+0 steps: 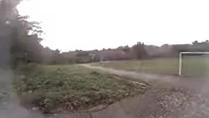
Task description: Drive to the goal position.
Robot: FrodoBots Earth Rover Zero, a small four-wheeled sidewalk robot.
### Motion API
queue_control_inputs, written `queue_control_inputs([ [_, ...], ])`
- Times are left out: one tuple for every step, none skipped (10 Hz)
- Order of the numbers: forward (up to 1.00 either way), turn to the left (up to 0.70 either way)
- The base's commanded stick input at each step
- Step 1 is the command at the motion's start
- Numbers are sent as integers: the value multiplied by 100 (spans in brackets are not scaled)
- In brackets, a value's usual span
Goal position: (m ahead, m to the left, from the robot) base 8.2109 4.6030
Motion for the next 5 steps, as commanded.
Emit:
queue_control_inputs([
  [0, -70],
  [0, -70],
  [0, -70],
  [0, -70],
  [0, -70],
])
